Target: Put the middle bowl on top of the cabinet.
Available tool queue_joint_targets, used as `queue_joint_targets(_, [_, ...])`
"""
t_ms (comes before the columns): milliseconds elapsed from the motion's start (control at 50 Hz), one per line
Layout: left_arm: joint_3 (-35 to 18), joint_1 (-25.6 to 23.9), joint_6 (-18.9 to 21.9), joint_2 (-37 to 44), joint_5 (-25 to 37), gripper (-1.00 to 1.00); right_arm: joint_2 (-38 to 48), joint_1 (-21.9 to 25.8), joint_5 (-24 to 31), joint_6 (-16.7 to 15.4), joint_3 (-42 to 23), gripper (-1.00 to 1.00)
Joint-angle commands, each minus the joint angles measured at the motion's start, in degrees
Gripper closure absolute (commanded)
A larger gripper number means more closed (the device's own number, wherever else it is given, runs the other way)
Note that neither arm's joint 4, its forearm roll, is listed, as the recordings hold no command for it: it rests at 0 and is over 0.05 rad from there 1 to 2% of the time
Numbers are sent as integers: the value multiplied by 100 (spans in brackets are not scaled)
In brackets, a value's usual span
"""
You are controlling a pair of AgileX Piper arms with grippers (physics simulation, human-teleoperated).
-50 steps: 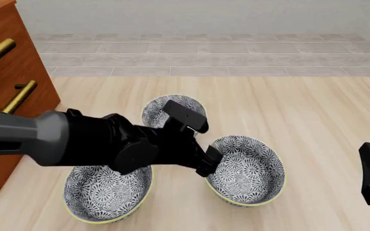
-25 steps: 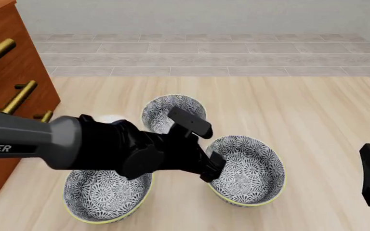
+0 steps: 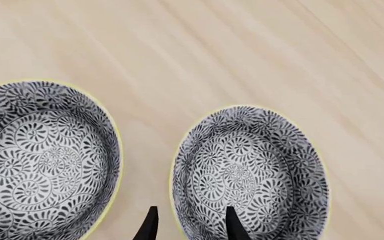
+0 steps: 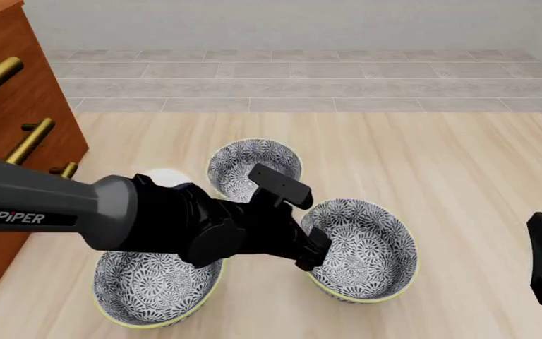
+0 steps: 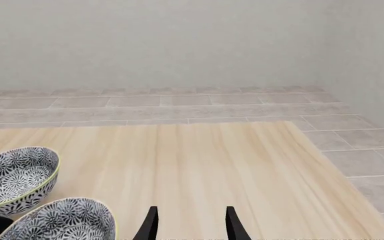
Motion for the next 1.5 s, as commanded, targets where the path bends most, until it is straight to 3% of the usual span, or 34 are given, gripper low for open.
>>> queue_joint_targets(20, [1, -6, -66, 164, -125, -100, -348, -9, 354, 7, 0, -100])
queue_joint_targets(780, [-15, -98, -253, 471, -285, -100, -361, -58, 413, 18, 0, -100])
queue_joint_targets(800, [-9, -60, -226, 467, -287, 100, -361, -58, 414, 17, 0, -100])
queue_joint_targets(1500, [235, -80, -293, -329, -146, 100, -339, -46, 396, -4, 0, -100])
